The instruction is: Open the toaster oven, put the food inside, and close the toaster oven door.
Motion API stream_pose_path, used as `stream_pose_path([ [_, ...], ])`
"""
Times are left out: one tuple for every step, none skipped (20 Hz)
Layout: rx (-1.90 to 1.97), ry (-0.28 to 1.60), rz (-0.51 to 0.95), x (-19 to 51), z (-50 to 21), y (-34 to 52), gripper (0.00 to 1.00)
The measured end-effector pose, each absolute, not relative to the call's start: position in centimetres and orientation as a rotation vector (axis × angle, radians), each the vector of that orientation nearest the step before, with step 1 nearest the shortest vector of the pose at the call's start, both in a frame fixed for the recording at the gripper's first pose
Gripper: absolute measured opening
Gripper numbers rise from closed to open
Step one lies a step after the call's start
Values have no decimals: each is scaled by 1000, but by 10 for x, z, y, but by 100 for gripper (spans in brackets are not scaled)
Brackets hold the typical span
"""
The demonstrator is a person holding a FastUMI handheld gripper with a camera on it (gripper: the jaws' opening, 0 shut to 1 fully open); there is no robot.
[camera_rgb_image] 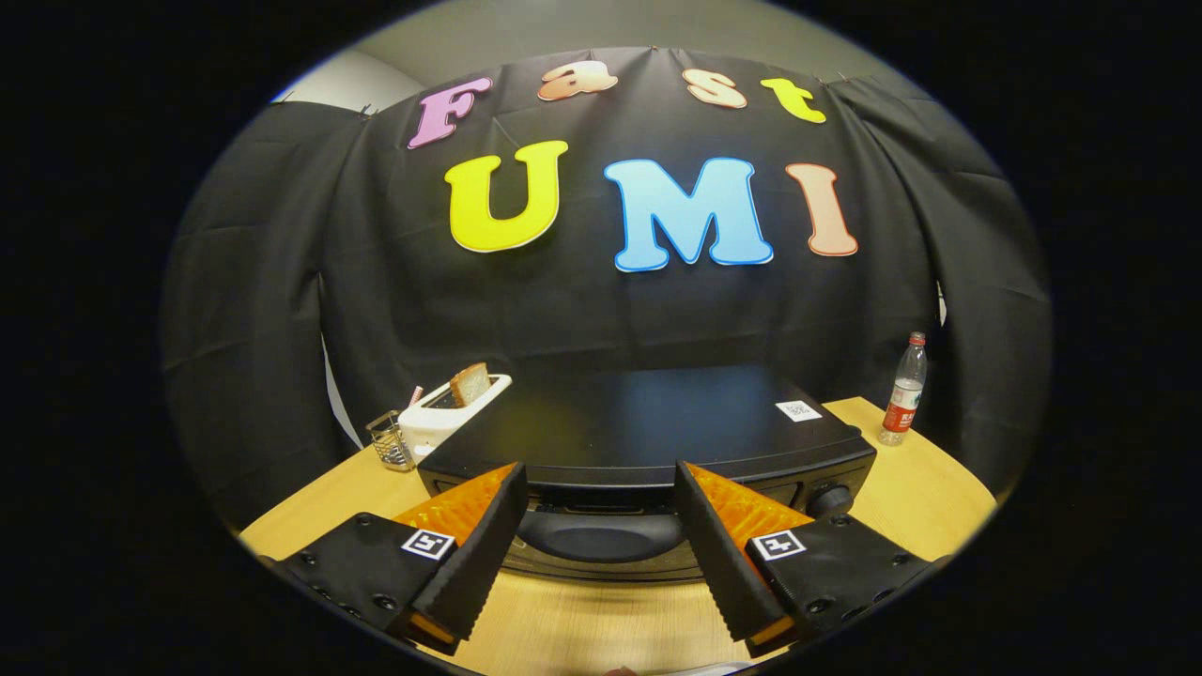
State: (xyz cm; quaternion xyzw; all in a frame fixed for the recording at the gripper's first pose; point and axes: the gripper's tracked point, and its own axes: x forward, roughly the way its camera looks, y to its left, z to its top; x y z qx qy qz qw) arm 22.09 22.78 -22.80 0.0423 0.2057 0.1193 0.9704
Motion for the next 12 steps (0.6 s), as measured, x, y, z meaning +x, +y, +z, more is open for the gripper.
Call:
stream_pose_path([
  [83, 423, 237, 221, -232, 228, 99],
  [81, 429, 231, 222, -235, 228, 99],
  [80, 432, 226, 222, -238, 228, 99],
  [76, 420, 221, 224, -236, 228, 99],
  [73, 423, 218, 224, -239, 227, 99],
  [66, 416, 214, 225, -239, 227, 99],
  [53, 415, 213, 224, -240, 227, 99],
  [37, 407, 213, 223, -239, 227, 99],
  [32, 402, 213, 221, -239, 227, 99],
  [34, 397, 212, 219, -239, 225, 99],
  [36, 393, 213, 217, -239, 225, 99],
  [33, 390, 214, 214, -239, 226, 99],
])
